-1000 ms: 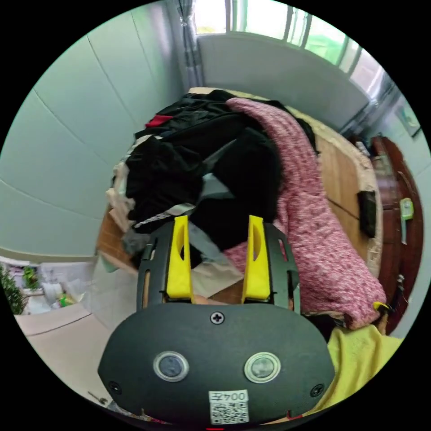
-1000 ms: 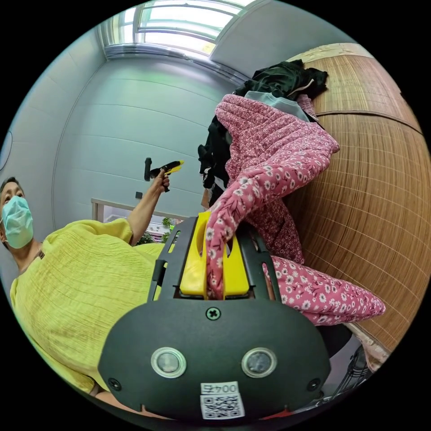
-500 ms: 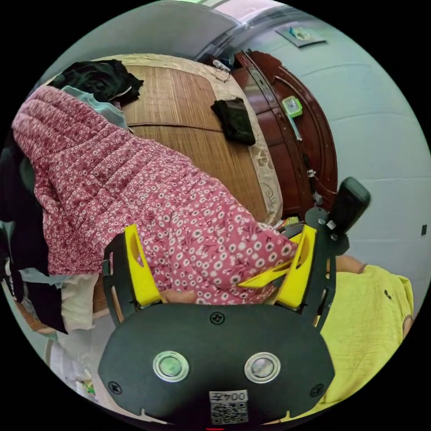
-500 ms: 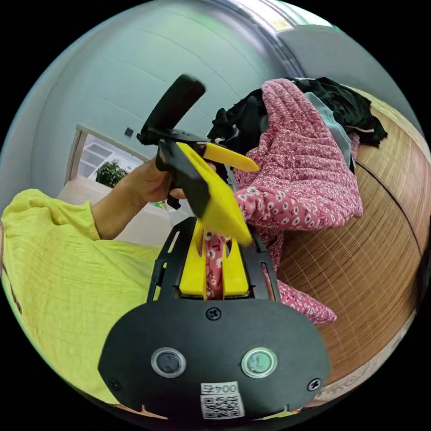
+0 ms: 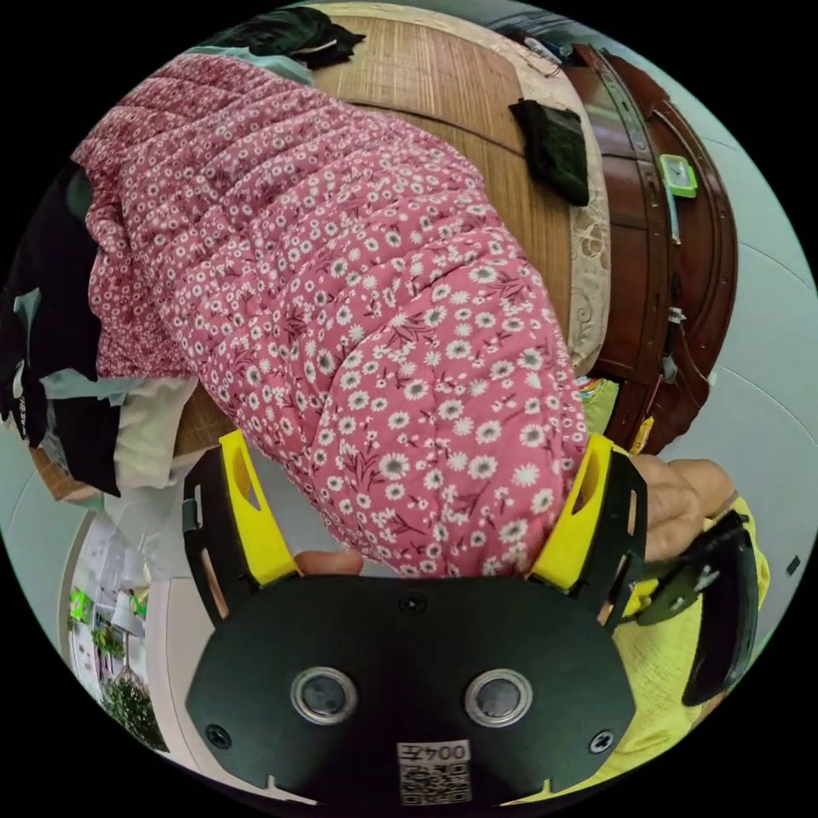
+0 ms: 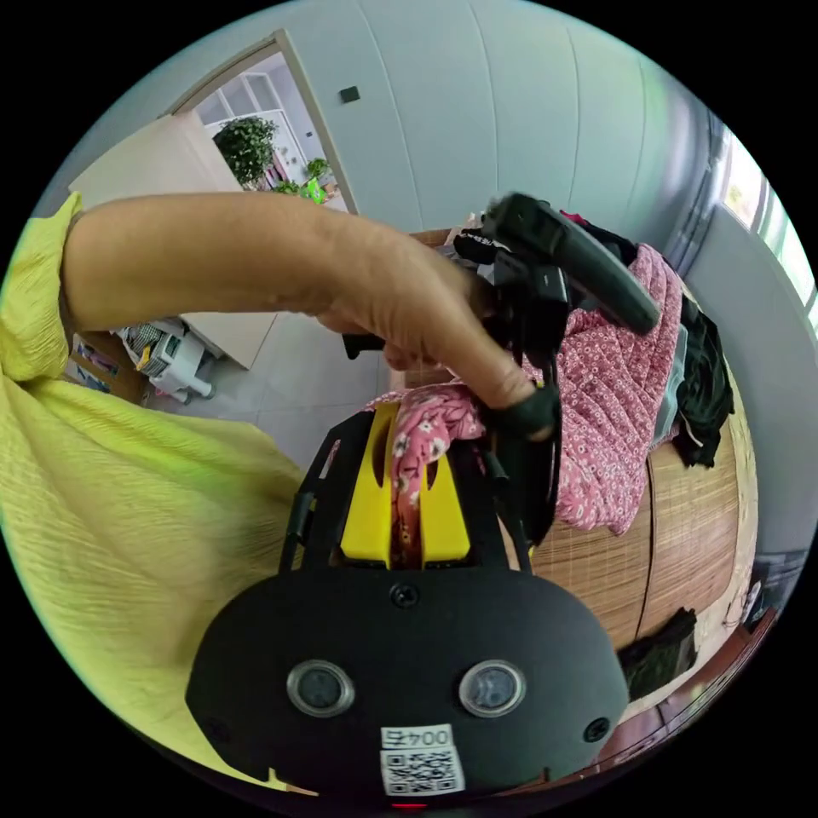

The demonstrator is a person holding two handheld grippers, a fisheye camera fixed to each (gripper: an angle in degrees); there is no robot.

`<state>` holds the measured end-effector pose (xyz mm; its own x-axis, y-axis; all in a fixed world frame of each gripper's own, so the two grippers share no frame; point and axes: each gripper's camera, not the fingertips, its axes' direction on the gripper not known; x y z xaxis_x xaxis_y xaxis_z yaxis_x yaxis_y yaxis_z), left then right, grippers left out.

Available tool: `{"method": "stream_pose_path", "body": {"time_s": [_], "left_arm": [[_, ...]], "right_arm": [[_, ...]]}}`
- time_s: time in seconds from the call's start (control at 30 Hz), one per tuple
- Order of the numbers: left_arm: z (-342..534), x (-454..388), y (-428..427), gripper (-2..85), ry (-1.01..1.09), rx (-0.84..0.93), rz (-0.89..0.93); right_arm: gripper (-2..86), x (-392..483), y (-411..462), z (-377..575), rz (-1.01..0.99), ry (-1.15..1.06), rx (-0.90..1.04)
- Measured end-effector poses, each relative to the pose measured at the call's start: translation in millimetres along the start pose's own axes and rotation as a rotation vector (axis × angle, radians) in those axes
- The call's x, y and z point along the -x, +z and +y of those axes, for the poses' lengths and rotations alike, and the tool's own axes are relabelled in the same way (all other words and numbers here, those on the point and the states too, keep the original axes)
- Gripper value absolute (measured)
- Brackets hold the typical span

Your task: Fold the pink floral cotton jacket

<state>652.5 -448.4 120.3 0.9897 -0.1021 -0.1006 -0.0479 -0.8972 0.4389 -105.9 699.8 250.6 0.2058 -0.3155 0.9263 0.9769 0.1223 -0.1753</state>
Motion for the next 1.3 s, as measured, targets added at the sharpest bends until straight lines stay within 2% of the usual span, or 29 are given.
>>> {"method": "stream_pose_path", "body": {"time_s": [0.13,0.23,0.27,0.3,0.37,0.47,0.6,0.67,0.77,0.93,1.07,1.17,1.3], "left_arm": [[5.4,-27.5,27.5,45.6,-0.014,0.099,-0.094],[19.3,-39.2,40.4,34.7,-0.047,0.079,-0.125],[28.6,-42.3,42.3,24.8,-0.066,0.035,-0.153],[39.5,-45.5,44.1,19.8,-0.079,-0.013,-0.163],[57.1,-51.2,45.3,13.9,-0.076,-0.088,-0.149],[100.6,-64.1,34.2,8.9,-0.089,-0.31,-0.158],[182.5,-88.1,8.1,6.7,-0.099,-0.656,-0.222],[218.6,-108.6,-5.9,6.2,-0.051,-0.753,-0.333],[283.2,-143.8,-35.8,5.5,0.054,-0.894,-0.45],[399.7,-192.7,-91.3,4.7,0.209,-1.132,-0.522],[494.0,-217.2,-128.6,4.8,0.33,-1.301,-0.441],[541.3,-221.8,-143.9,5.1,0.408,-1.356,-0.307],[578.4,-229.1,-141.4,5.2,0.553,-1.358,-0.17]], "right_arm": [[3.4,24.7,7.4,10.5,0.036,-0.092,0.071],[3.4,29.7,12.1,26.7,0.031,-0.097,0.105],[3.5,29.6,13.1,33.3,0.027,-0.095,0.116],[3.5,29.3,13.7,36.7,0.028,-0.093,0.122],[3.9,26.4,15.1,52.7,0.016,-0.072,0.128],[4.9,14.4,7.9,80.7,0.015,0.033,0.076],[6.0,-13.2,-22.5,133.5,-0.104,0.178,-0.126],[7.1,-37.5,-46.9,183.6,-0.212,0.284,-0.365],[9.9,-60.0,-66.3,239.1,-0.155,0.449,-0.487],[16.9,-73.4,-98.8,301.2,-0.092,0.497,-0.627],[28.4,-55.5,-129.2,314.9,0.138,0.422,-0.77],[30.4,-45.9,-138.7,305.1,0.233,0.346,-0.743],[30.9,-47.3,-149.3,304.8,0.256,0.292,-0.754]]}}
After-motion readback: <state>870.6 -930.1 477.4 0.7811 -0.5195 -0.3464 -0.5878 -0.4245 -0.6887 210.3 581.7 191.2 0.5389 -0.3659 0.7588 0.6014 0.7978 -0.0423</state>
